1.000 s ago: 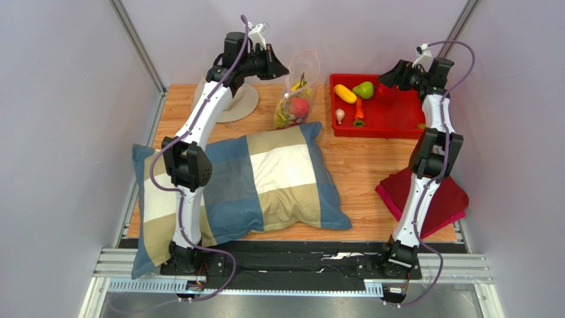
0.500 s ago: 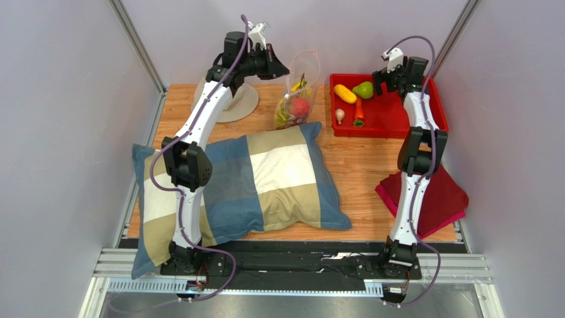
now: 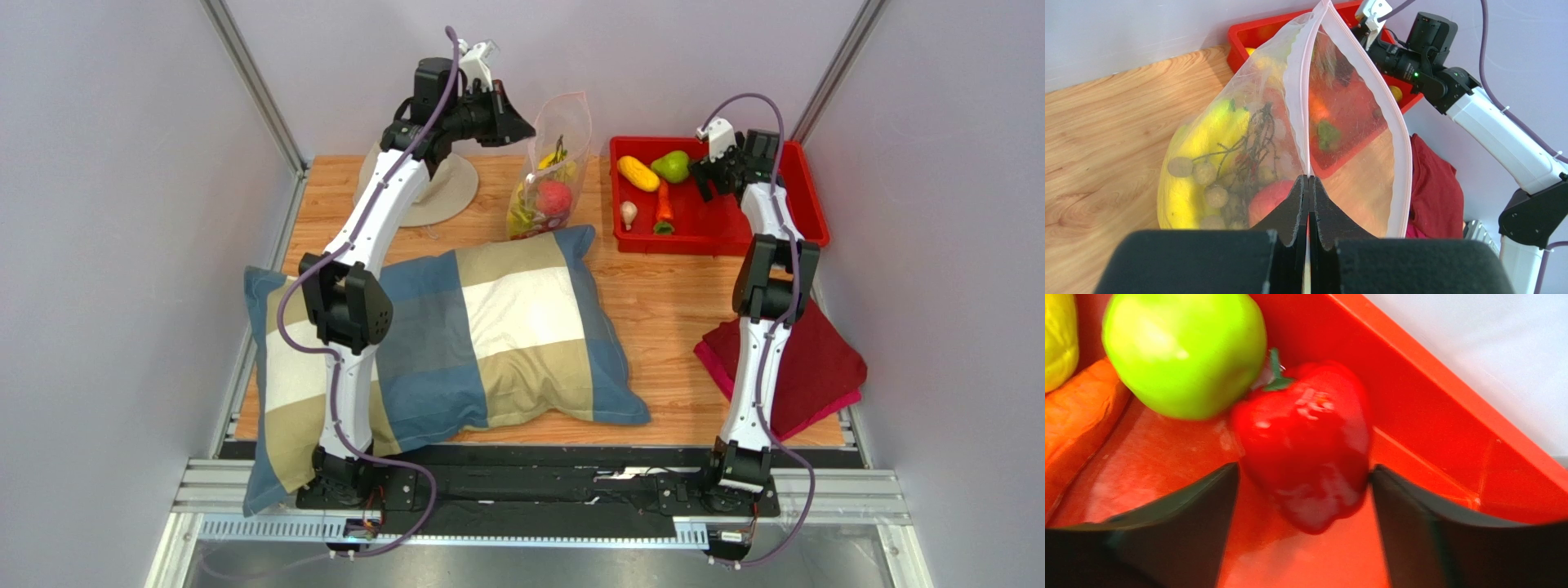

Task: Place the food in the zip-top bag and seal the zipper
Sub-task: Pick up the fake vegetable from the bin, then place the fake vegetable in the zipper food storage bag.

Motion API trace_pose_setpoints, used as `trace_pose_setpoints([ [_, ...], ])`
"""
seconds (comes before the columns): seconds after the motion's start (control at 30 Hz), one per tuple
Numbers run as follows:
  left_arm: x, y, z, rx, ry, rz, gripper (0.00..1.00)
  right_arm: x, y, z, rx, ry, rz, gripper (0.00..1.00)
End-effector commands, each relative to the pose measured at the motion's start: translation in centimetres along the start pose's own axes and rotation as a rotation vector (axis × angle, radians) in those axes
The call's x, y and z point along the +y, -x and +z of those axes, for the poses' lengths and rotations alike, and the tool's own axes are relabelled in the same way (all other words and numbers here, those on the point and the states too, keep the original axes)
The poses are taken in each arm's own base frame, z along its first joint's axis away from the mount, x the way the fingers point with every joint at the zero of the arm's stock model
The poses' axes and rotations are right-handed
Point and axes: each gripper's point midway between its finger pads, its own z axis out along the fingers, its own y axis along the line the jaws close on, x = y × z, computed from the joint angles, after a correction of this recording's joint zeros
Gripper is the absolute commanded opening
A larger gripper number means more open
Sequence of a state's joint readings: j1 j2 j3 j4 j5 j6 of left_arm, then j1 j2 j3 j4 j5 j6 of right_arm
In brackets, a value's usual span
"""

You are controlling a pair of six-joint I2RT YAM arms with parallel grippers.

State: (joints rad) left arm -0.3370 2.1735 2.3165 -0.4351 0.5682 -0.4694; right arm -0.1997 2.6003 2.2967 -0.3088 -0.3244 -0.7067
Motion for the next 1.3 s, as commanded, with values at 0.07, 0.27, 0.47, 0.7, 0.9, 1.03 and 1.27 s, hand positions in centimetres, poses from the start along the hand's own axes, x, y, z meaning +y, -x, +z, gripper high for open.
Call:
trace_pose_setpoints([
  [0.07, -1.2, 2.1, -0.7, -0.048, -0.028, 0.048, 0.0, 1.5, 4.3, -2.0, -0.113, 0.118, -0.003, 0.56],
  [0.27, -1.0, 1.8, -0.5, -0.04, -0.026, 0.031, 0.0, 0.8, 7.6, -5.8, -0.168, 0.126, 0.086, 0.07],
  [0.47, -0.7, 1.5, -0.5, -0.034, -0.02, 0.031, 0.0, -0.5, 12.4, -11.1, -0.264, 0.122, 0.18, 0.0],
  [0.7, -0.6, 1.1, -0.3, -0.025, -0.019, 0.025, 0.0, 1.2, 23.0, -19.5, -0.495, 0.252, 0.367, 0.0],
  [0.9, -0.5, 1.1, -0.2, -0.03, -0.018, 0.007, 0.0, 6.8, 34.0, -26.7, -0.695, 0.432, 0.398, 0.0],
  [1.03, -1.0, 1.6, -0.5, -0.042, -0.024, 0.007, 0.0, 12.2, 37.6, -28.5, -0.726, 0.502, 0.355, 0.0],
  [1.27, -1.4, 2.0, -0.6, -0.05, -0.029, 0.012, 0.0, 20.3, 38.9, -27.4, -0.642, 0.547, 0.411, 0.0],
])
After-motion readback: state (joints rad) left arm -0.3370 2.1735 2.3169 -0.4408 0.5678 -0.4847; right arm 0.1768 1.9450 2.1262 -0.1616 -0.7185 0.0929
